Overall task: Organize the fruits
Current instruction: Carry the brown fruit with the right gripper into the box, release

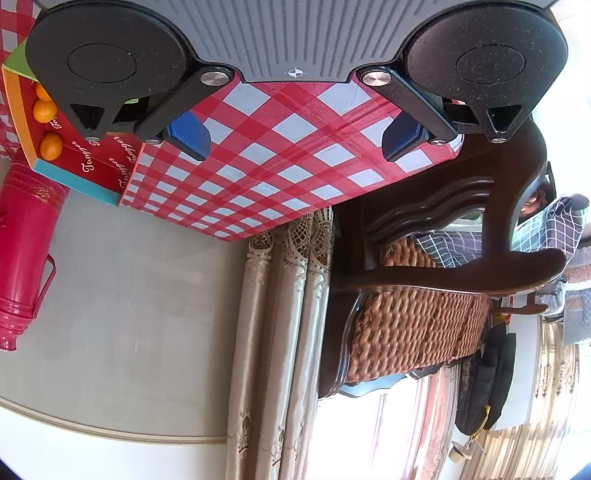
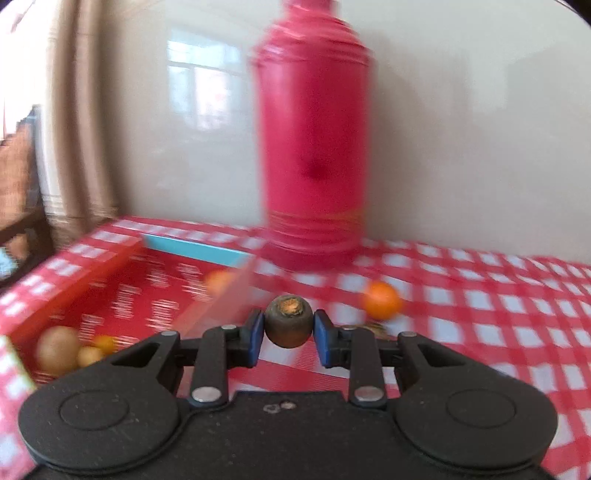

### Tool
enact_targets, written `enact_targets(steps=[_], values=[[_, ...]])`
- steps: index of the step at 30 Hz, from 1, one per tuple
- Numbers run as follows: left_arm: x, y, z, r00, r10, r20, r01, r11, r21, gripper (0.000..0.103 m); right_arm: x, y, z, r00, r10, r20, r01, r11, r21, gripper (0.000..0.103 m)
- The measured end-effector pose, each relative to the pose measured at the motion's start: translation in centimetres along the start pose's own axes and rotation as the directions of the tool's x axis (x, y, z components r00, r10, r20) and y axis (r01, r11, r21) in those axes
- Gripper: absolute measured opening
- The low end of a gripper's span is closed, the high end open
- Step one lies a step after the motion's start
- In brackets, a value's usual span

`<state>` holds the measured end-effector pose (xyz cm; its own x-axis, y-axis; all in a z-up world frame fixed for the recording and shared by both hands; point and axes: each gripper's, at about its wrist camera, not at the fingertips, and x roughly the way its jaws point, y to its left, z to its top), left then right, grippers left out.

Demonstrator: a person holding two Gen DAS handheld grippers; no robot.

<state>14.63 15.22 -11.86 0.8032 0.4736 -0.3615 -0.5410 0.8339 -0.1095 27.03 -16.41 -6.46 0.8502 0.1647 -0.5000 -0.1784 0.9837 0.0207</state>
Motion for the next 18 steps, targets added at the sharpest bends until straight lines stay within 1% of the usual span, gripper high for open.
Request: enact_targets(steps=[3, 6, 8, 11, 13, 14, 17, 18], values=[[-0.1, 0.0, 0.0, 1.0, 0.0, 0.005, 0.0, 1.0, 0.002, 0.099, 0.0, 3.1, 0.4, 0.996, 0.085, 0.002, -0.085, 0.995, -0.046, 0.02], [-0.1, 0.1, 0.0, 1.0, 0.001, 0.005, -0.001, 1.0, 0.001, 0.099, 0.5, 5.8, 0.1, 0.991, 0.135, -0.02, -0.137, 0.987, -0.085, 0.02], [-0.2, 0.1, 0.0, 1.0, 0.002, 0.005, -0.002, 1.0, -0.003, 0.099, 1.0, 7.2, -0.5, 0.985, 0.164, -0.049, -0.168, 0.981, -0.093, 0.02], [-0.2, 0.4, 0.1, 1.0, 0.004, 0.007, -0.004, 1.0, -0.011, 0.099, 1.2, 8.5, -1.3, 0.979, 0.187, -0.077, -0.195, 0.975, -0.105, 0.021], [-0.1, 0.5, 0.1, 1.0, 0.004, 0.007, -0.004, 1.0, -0.017, 0.099, 1.3, 9.0, -1.6, 0.977, 0.193, -0.089, -0.202, 0.973, -0.11, 0.026], [-0.1, 0.5, 0.1, 1.0, 0.003, 0.006, -0.003, 1.0, -0.019, 0.099, 1.1, 9.2, -1.7, 0.977, 0.195, -0.092, -0.205, 0.973, -0.111, 0.026], [-0.2, 0.6, 0.1, 1.0, 0.0, 0.005, 0.0, 1.0, -0.02, 0.099, 0.4, 9.0, -1.6, 0.979, 0.191, -0.067, -0.197, 0.975, -0.103, 0.029], [-0.2, 0.5, 0.1, 1.0, -0.002, 0.006, 0.002, 1.0, -0.018, 0.099, 0.1, 8.7, -1.5, 0.98, 0.189, -0.057, -0.193, 0.977, -0.095, 0.032]])
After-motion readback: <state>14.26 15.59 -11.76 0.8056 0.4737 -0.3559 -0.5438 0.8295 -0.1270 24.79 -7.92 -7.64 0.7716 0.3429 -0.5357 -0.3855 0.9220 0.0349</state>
